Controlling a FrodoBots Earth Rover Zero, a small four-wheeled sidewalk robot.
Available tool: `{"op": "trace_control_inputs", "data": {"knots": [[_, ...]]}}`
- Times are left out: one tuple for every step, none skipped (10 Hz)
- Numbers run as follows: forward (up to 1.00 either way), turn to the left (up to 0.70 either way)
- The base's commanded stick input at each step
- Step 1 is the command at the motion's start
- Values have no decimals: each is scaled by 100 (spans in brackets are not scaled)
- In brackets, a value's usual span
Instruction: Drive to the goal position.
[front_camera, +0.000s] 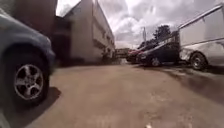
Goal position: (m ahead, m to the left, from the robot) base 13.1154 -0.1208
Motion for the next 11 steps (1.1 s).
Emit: {"op": "trace_control_inputs", "data": {"knots": [[85, 0], [85, 0], [85, 0], [85, 0], [85, 0], [85, 0], [85, 0], [85, 0], [85, 0], [85, 0], [85, 0]]}}
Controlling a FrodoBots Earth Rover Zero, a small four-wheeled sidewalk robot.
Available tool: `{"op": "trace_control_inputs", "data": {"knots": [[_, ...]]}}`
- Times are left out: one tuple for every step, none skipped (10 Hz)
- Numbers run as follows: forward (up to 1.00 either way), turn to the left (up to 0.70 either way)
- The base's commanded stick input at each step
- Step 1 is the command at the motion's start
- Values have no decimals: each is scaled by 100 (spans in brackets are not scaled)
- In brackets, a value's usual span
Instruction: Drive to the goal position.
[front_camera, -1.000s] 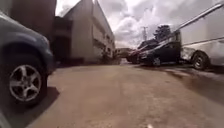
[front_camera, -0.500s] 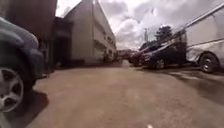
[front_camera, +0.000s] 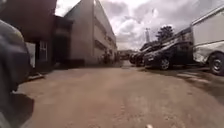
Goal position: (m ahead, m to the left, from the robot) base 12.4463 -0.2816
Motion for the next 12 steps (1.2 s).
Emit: {"op": "trace_control_inputs", "data": {"knots": [[85, 0], [85, 0], [85, 0], [85, 0], [85, 0], [85, 0], [85, 0], [85, 0], [85, 0], [85, 0], [85, 0], [85, 0]]}}
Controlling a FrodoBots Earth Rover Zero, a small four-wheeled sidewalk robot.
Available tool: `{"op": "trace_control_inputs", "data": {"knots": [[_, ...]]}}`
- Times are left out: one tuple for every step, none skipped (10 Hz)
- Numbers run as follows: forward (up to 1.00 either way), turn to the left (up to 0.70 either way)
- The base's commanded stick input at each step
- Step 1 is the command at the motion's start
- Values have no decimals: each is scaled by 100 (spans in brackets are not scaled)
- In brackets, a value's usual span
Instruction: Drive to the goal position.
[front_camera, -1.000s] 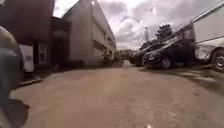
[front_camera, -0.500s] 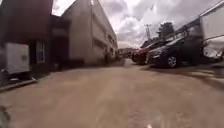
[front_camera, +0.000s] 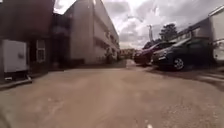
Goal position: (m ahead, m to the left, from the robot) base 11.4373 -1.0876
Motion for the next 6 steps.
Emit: {"op": "trace_control_inputs", "data": {"knots": [[85, 0], [85, 0], [85, 0], [85, 0], [85, 0], [85, 0]]}}
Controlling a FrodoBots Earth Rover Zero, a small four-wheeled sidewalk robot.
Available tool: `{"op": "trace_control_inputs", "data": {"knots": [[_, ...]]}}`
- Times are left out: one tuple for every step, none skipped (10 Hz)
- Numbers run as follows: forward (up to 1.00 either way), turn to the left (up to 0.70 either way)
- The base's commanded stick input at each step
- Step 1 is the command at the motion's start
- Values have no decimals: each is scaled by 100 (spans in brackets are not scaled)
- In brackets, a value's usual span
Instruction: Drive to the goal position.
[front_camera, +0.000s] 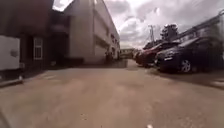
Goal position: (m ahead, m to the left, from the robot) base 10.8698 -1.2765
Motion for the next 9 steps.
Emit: {"op": "trace_control_inputs", "data": {"knots": [[85, 0], [85, 0], [85, 0], [85, 0], [85, -4], [85, -24], [85, -32], [85, -28], [85, -25]]}}
